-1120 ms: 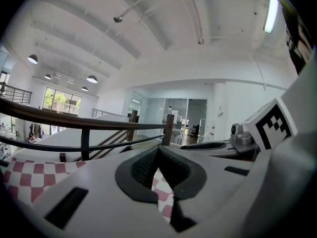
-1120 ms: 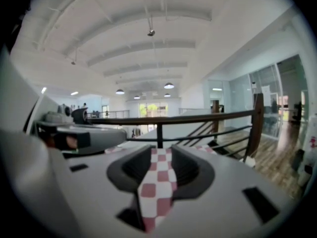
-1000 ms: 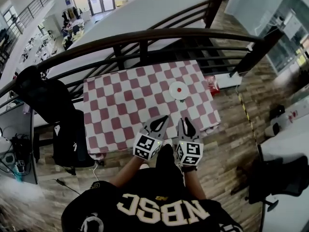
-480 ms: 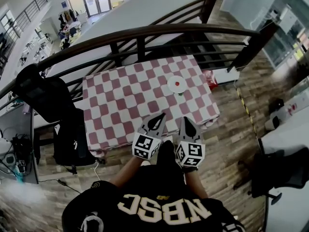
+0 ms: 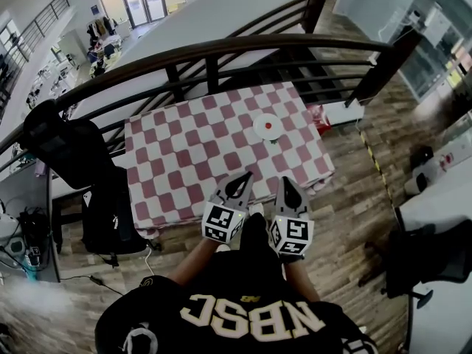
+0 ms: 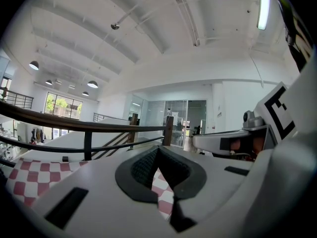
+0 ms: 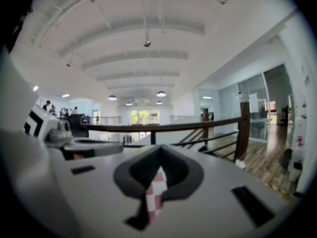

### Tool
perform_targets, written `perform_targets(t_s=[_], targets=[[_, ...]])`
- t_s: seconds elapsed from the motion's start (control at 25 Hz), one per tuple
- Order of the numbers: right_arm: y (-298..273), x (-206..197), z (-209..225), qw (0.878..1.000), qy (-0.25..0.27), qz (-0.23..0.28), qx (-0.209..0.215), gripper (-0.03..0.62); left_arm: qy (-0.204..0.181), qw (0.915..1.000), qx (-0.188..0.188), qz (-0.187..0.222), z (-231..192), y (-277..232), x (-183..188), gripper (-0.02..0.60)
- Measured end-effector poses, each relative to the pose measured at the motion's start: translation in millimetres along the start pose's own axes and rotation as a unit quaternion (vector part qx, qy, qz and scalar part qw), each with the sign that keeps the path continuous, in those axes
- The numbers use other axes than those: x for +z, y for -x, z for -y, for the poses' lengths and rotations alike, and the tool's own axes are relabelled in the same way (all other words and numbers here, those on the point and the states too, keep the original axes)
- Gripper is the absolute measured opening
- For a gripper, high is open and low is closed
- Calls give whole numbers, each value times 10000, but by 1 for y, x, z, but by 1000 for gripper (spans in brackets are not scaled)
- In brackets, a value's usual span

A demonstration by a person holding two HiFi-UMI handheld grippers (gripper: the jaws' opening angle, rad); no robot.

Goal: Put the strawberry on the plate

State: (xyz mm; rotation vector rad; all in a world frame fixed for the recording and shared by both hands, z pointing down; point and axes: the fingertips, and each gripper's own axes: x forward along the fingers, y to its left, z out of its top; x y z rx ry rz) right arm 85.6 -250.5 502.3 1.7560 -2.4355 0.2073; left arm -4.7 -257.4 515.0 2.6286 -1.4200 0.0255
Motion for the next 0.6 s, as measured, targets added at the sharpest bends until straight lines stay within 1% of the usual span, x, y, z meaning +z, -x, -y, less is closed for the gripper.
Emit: perform_targets(t_s=[0.4,0.6], targets=[[-3,-8,1,9999,22,-108,-3,18,36,10000,2,-29,-2,0,-2,9],[-12,-7,1,9997,68,-119,178,18,-6,10000,0,30,-7,-2,2,9]])
